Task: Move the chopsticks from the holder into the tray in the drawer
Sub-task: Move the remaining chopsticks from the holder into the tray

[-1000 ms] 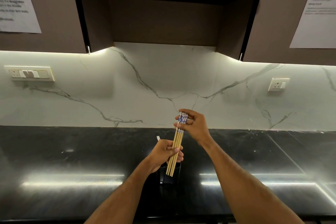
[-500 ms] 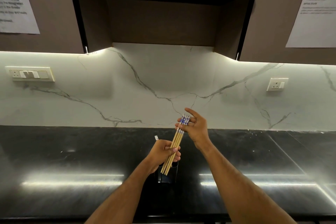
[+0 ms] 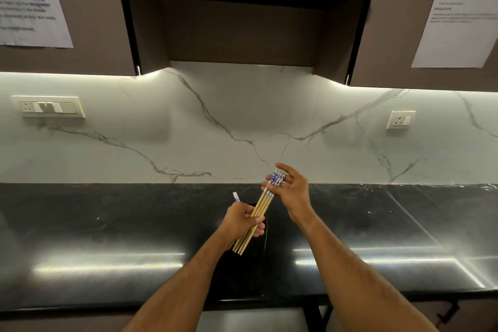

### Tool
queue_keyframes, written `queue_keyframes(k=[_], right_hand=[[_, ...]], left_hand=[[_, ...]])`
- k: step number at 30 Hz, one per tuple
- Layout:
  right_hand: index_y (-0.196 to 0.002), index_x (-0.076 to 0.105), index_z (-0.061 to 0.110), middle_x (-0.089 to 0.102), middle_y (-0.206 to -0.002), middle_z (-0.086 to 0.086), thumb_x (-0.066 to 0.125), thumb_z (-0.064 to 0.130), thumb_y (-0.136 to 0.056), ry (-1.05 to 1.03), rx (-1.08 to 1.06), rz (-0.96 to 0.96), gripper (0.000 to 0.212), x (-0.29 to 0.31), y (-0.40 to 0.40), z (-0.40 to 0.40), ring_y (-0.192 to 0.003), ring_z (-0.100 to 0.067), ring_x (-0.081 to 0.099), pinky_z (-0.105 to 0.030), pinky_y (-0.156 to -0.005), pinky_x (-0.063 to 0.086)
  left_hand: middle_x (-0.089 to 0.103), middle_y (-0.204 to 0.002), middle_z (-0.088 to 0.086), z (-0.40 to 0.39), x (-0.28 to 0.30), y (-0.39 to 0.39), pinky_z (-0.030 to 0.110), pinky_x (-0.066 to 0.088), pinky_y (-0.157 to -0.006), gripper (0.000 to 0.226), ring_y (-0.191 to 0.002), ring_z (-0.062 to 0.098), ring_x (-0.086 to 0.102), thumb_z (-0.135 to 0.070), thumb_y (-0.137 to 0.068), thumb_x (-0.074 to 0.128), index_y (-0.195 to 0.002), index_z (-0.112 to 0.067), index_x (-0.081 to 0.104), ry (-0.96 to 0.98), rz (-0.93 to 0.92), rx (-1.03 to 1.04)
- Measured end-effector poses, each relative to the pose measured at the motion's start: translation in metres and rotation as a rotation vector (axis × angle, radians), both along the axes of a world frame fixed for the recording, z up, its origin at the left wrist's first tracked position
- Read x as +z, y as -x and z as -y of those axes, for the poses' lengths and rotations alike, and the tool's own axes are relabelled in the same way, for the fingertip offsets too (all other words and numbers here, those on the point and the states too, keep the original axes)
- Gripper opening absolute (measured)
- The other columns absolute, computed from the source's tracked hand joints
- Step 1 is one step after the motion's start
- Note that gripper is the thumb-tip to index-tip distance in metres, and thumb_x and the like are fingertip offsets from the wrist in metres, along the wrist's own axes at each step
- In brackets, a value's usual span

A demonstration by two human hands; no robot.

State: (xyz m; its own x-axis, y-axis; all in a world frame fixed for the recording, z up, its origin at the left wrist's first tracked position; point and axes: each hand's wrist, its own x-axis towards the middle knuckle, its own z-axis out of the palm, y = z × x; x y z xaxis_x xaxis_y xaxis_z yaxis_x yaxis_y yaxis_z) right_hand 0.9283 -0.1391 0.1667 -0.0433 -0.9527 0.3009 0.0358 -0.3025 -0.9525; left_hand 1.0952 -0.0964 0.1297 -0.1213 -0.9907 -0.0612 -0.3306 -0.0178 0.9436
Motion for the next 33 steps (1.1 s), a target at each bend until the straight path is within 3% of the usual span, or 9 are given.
queue_keyframes(k=[5,8,10,12,16,21,25,29,33], right_hand=[[-0.136,0.055,0.011,0.078,-0.096,-0.009,0.076,-0.009,-0.081,-0.048,-0.026,0.034,0.063,-0.008,-0.022,-0.039,-0.088,-0.026,0.078,-0.031,-0.079,0.063],[-0.138,0.053,0.01,0.076,-0.101,-0.007,0.082,-0.004,-0.078,-0.052,-0.103,-0.101,0.069,-0.021,-0.035,-0.068,-0.087,-0.016,0.077,-0.025,-0.079,0.062],[-0.139,0.053,0.011,0.071,-0.108,-0.003,0.085,0.0,-0.075,-0.03,-0.191,-0.304,0.072,-0.029,-0.039,-0.086,-0.087,-0.01,0.074,-0.02,-0.078,0.059],[-0.14,0.054,0.012,0.065,-0.121,-0.002,0.085,0.004,-0.077,0.021,-0.242,-0.569,0.071,-0.039,-0.039,-0.107,-0.102,-0.01,0.067,-0.025,-0.09,0.056],[-0.141,0.056,0.018,0.065,-0.13,-0.002,0.079,0.015,-0.085,0.182,-0.101,-1.076,0.061,-0.054,-0.044,-0.142,-0.122,-0.015,0.057,-0.034,-0.107,0.048],[-0.113,0.069,0.02,0.069,-0.1,-0.004,0.067,0.012,-0.09,0.076,0.189,-1.561,0.024,-0.078,-0.059,-0.165,-0.092,-0.023,0.065,-0.035,-0.081,0.052],[-0.1,0.071,0.016,0.068,-0.089,-0.007,0.061,0.01,-0.093,-0.029,0.219,-1.643,0.013,-0.101,-0.059,-0.176,-0.074,-0.017,0.056,-0.032,-0.074,0.05],[-0.103,0.072,0.015,0.071,-0.095,-0.009,0.061,0.011,-0.094,-0.098,0.245,-1.616,0.015,-0.125,-0.054,-0.181,-0.085,-0.022,0.066,-0.034,-0.084,0.055],[-0.099,0.073,0.013,0.071,-0.093,-0.009,0.062,0.01,-0.093,-0.155,0.236,-1.6,0.014,-0.151,-0.042,-0.192,-0.086,-0.024,0.067,-0.032,-0.077,0.052]], left_hand=[[0.077,-0.093,0.014,-0.041,-0.003,-0.022,0.039,0.064,-0.082,0.016,-0.085,0.022,0.078,-0.007,-0.099,0.061,-0.111,0.0,0.07,0.003,0.047,0.009],[0.076,-0.091,0.012,-0.063,-0.013,-0.039,0.036,0.064,-0.08,0.017,-0.083,0.02,0.077,-0.008,-0.099,0.063,-0.113,-0.001,0.07,0.025,0.14,0.014],[0.074,-0.09,0.011,-0.074,-0.023,-0.05,0.033,0.064,-0.077,0.016,-0.08,0.018,0.075,-0.009,-0.098,0.064,-0.112,-0.004,0.07,0.017,0.231,0.024],[0.074,-0.092,0.01,-0.082,-0.033,-0.059,0.034,0.064,-0.079,0.013,-0.084,0.019,0.075,-0.012,-0.097,0.065,-0.108,-0.008,0.071,0.009,0.418,0.002],[0.064,-0.088,0.001,-0.095,-0.052,-0.069,0.03,0.057,-0.073,0.018,-0.08,0.018,0.066,-0.02,-0.096,0.065,-0.111,-0.013,0.07,0.096,0.87,-0.11],[0.068,-0.111,0.012,-0.107,-0.071,-0.047,0.034,0.052,-0.08,0.024,-0.099,0.027,0.069,-0.012,-0.094,0.067,-0.117,-0.01,0.067,0.03,1.097,-0.273],[0.067,-0.118,0.016,-0.117,-0.093,-0.035,0.039,0.052,-0.093,0.025,-0.108,0.03,0.066,-0.007,-0.096,0.062,-0.121,-0.007,0.067,-0.013,1.111,-0.317],[0.067,-0.121,0.015,-0.128,-0.118,-0.028,0.042,0.052,-0.097,0.026,-0.111,0.031,0.065,-0.009,-0.097,0.062,-0.123,-0.009,0.066,-0.027,1.112,-0.338],[0.067,-0.113,0.017,-0.142,-0.143,-0.025,0.044,0.055,-0.092,0.018,-0.104,0.035,0.066,-0.008,-0.096,0.06,-0.112,-0.008,0.068,0.046,1.075,-0.347]])
